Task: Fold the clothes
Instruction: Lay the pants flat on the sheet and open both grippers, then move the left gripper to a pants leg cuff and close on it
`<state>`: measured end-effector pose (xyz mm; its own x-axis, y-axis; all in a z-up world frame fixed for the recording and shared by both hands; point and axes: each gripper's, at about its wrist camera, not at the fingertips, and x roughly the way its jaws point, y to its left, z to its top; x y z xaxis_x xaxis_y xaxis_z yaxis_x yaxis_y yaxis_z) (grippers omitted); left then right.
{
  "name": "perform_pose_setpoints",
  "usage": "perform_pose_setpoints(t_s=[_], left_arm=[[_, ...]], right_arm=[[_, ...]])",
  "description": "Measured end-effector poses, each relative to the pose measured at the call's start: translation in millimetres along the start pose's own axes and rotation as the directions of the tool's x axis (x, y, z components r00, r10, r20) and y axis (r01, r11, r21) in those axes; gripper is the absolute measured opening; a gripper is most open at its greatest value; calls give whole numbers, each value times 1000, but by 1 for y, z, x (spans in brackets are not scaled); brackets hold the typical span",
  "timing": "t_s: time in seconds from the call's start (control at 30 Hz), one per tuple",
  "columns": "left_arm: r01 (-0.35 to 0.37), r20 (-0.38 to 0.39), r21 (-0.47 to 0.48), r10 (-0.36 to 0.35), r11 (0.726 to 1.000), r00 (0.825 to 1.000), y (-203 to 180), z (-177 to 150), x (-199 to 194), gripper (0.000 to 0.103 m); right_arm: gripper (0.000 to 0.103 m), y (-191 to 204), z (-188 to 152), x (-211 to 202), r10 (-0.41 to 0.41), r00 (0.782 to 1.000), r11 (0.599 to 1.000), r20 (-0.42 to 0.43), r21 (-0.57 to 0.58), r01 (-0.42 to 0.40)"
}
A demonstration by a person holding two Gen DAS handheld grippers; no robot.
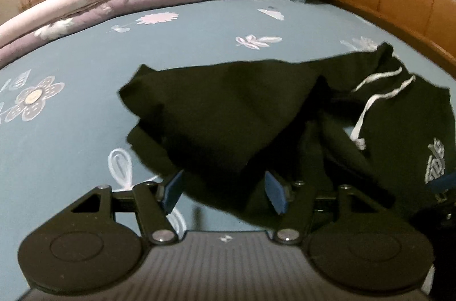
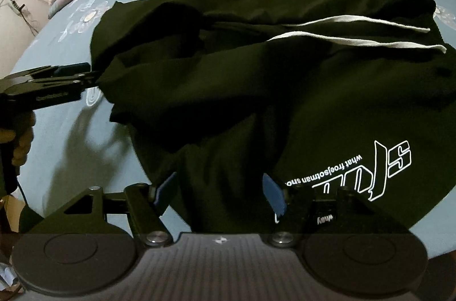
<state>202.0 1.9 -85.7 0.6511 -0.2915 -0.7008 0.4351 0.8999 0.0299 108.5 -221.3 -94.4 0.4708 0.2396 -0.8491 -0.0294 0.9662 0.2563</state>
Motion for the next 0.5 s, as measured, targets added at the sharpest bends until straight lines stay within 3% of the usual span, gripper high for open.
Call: perform_pose_setpoints(t_s=[0.1,0.3,0.5], left_arm=[[-25,36,-18,26,1000,999,4,10,11,45],[-88,103,-120,100,989,990,37,55,28,45],[-148,84,-127,159,981,984,59,99,72,48]], right_arm=[[71,-3,3,5,-4,1000,1000,-7,9,4],[72,-8,7,18,-1,1000,1000,-27,20,1],[79,-5,11,25,-1,1000,1000,-26,-3,1]])
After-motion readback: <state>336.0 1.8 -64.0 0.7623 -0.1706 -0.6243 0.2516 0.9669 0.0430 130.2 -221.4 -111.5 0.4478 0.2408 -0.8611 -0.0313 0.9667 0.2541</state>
